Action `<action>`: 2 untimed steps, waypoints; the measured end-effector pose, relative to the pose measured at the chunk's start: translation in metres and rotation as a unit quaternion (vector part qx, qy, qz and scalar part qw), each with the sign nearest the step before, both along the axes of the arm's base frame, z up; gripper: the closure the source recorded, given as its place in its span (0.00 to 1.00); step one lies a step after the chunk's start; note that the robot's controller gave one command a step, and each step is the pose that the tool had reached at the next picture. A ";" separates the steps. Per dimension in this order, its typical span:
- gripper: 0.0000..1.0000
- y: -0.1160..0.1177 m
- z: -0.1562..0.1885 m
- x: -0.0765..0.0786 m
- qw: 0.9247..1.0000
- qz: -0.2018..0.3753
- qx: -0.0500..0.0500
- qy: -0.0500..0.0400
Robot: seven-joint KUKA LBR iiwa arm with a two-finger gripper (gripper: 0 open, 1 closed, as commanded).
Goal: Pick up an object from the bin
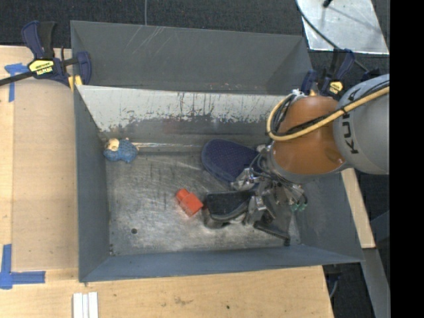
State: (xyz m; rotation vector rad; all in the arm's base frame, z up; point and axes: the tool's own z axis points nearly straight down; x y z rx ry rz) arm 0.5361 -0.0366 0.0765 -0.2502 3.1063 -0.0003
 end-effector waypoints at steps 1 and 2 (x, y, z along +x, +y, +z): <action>1.00 -0.009 0.117 0.033 0.991 0.137 -0.004 0.009; 1.00 -0.005 0.061 0.059 0.978 0.208 -0.003 0.014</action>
Offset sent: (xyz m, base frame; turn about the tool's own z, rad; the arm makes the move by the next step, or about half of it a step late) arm 0.0321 -0.0086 0.1165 -0.2763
